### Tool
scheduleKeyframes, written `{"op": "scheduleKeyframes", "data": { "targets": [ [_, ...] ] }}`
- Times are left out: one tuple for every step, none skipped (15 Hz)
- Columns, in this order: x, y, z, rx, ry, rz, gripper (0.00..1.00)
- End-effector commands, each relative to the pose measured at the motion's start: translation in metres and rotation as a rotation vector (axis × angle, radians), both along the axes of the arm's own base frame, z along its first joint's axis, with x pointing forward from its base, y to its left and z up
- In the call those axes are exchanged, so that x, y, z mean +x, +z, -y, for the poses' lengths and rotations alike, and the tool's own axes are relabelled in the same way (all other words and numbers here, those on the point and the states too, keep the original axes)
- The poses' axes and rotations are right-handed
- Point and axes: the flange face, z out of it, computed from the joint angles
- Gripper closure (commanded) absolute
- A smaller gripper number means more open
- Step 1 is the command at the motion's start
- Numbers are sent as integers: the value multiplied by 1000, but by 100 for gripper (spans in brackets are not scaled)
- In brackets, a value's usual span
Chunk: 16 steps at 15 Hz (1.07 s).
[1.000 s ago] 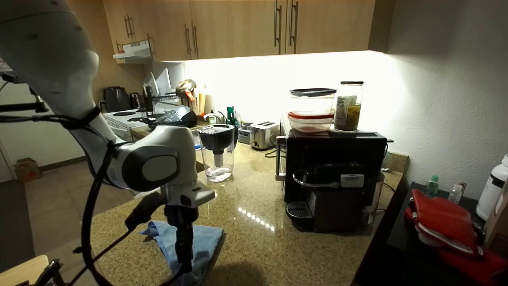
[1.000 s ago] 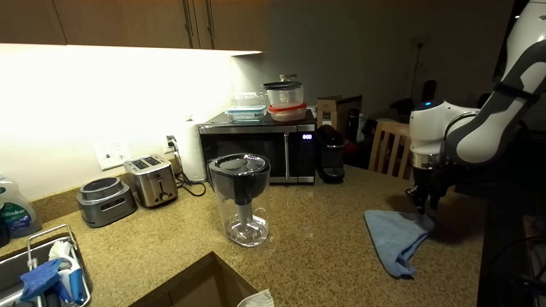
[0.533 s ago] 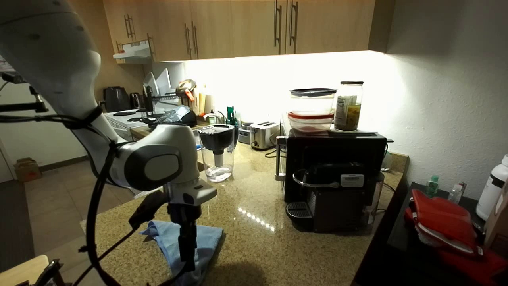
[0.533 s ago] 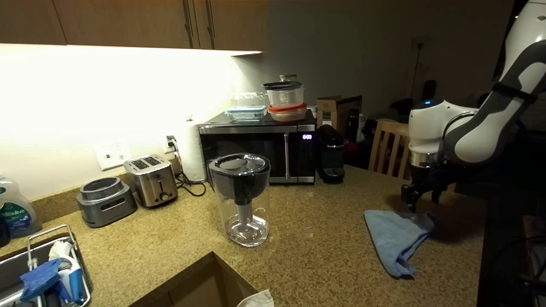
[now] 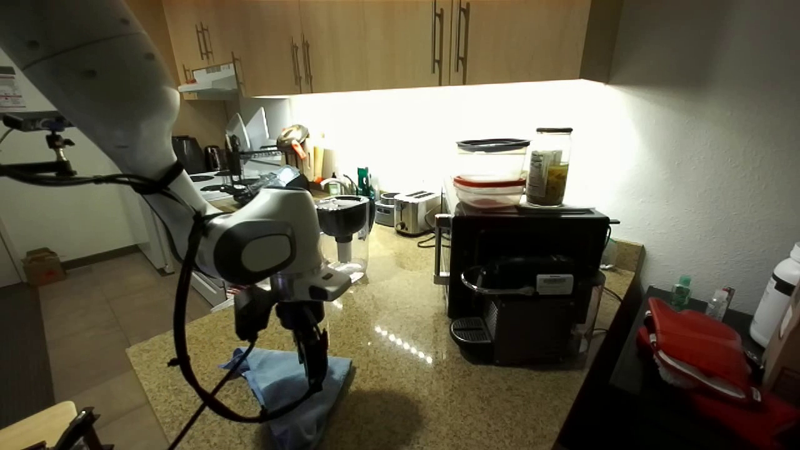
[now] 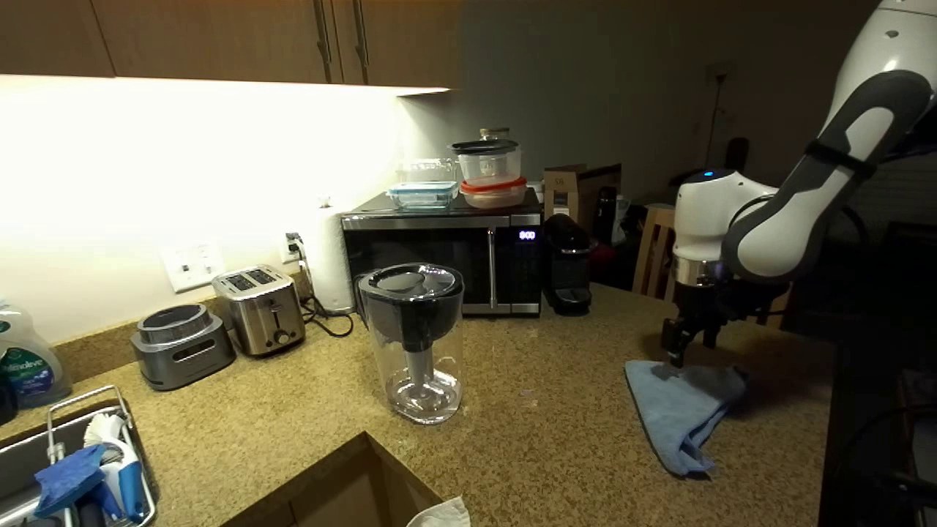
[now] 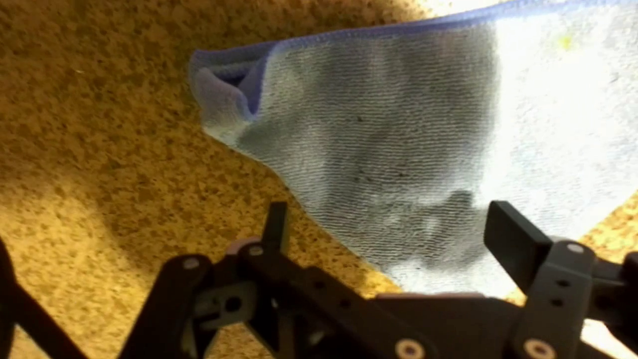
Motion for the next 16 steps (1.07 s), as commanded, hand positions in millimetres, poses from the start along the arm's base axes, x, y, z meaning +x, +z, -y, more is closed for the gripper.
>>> {"op": "scheduleKeyframes", "data": {
  "targets": [
    [21, -4, -8, 69, 183, -20, 0],
    [28, -3, -10, 81, 239, -24, 0],
    [33, -3, -11, 88, 293, -28, 0],
    [39, -3, -11, 95, 330, -37, 0],
    [43, -3, -10, 93, 364, -41, 0],
    [48, -4, -9, 93, 403, -46, 0],
    [52, -4, -7, 89, 430, -56, 0],
    [55, -5, -5, 85, 448, -66, 0],
    [58, -6, -2, 81, 462, -74, 0],
    [59, -6, 0, 78, 466, -87, 0],
    [60, -7, 5, 68, 450, -100, 0],
    [60, -8, 8, 63, 442, -108, 0],
    [60, -8, 13, 65, 441, -122, 0],
    [61, -8, 17, 70, 430, -127, 0],
    [60, -6, 22, 80, 417, -134, 0],
    [60, -4, 26, 83, 386, -134, 0]
  ]
}}
